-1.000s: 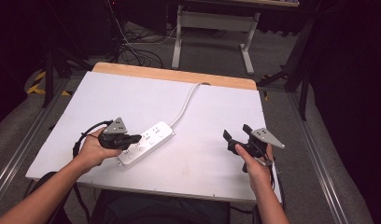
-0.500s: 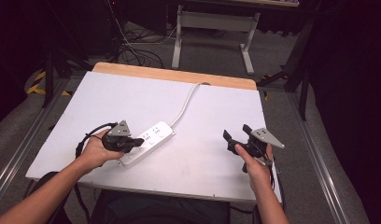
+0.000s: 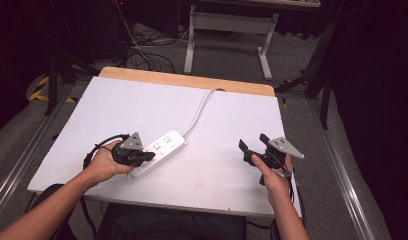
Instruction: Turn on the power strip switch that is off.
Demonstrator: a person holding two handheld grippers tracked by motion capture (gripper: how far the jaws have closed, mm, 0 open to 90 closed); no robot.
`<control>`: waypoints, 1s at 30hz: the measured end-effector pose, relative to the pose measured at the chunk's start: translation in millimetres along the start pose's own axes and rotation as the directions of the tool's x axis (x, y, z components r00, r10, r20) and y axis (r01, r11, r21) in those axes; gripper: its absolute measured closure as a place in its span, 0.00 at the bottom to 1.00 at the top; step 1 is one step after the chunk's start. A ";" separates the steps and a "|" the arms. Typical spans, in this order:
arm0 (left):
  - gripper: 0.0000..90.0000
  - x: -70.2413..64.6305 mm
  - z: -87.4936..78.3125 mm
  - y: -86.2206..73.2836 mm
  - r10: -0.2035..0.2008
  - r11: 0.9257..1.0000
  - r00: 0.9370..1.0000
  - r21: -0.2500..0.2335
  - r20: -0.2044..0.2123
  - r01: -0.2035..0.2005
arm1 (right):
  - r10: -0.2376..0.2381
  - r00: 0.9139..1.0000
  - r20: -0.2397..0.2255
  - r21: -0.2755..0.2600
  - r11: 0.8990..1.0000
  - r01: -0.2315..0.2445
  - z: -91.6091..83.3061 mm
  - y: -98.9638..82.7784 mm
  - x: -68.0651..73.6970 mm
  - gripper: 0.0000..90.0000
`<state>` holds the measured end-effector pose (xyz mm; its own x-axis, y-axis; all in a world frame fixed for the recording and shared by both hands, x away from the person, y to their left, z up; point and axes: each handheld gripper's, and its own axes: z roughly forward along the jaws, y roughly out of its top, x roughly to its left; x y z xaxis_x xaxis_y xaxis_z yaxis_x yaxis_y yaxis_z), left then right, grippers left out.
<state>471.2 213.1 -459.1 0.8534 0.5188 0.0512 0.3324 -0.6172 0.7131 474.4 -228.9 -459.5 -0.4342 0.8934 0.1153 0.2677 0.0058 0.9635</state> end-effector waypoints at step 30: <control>1.00 7.6 -1.0 -1.8 -0.069 0.998 0.998 0.005 0.011 0.069 | 0.006 1.000 -0.010 0.018 1.000 -0.006 0.0 -1.2 -1.7 0.14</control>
<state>476.6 218.7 -459.4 0.8327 0.5537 -0.0054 0.3924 -0.5831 0.7114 474.9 -230.5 -460.8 -0.4410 0.8889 0.1238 0.2856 0.0082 0.9583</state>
